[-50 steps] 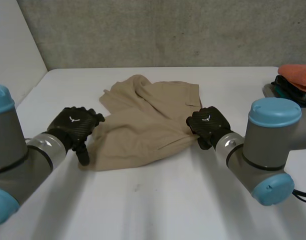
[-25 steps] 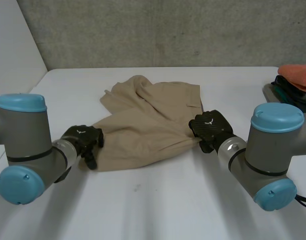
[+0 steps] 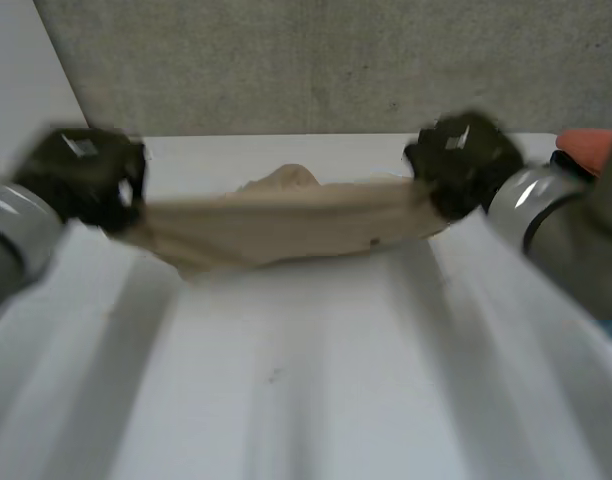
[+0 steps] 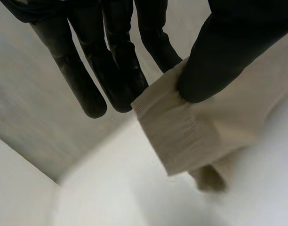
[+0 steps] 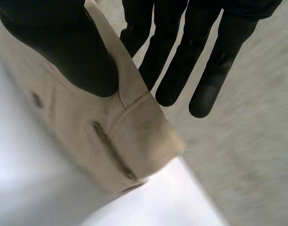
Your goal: Fold the laundry.
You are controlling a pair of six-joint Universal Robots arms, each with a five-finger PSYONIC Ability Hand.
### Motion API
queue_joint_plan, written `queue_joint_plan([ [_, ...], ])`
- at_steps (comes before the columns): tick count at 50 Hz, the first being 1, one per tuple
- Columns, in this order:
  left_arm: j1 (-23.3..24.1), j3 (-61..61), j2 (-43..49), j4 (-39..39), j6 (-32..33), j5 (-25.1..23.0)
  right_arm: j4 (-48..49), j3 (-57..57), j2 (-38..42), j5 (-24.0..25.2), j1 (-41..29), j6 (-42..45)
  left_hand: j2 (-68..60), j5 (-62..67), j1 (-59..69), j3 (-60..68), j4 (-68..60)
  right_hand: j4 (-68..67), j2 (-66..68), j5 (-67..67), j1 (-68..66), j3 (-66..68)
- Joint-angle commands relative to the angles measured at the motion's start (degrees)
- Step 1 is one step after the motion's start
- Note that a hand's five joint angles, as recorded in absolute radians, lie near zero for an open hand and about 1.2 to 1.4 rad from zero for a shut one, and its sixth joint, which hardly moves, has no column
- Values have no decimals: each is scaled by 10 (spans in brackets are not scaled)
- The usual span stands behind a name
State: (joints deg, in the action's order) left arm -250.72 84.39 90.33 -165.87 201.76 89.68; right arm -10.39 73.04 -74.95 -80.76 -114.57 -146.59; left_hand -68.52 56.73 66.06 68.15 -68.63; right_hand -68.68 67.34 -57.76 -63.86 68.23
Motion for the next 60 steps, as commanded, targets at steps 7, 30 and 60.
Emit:
queue_joint_plan([
  [7,23,-148,13,119,9,23,-204,-186,10,25,23,63,-115,133,139,119,-114,-113,127,-122,-161,118],
  [30,16,-470,283,-418,-88,33,527,-323,213,-92,-14,-10,-115,133,139,119,-114,-113,127,-122,-161,118],
  [60,34,59,259,-283,25,0,245,-56,296,-30,-15,31,-115,133,139,119,-114,-113,127,-122,-161,118],
])
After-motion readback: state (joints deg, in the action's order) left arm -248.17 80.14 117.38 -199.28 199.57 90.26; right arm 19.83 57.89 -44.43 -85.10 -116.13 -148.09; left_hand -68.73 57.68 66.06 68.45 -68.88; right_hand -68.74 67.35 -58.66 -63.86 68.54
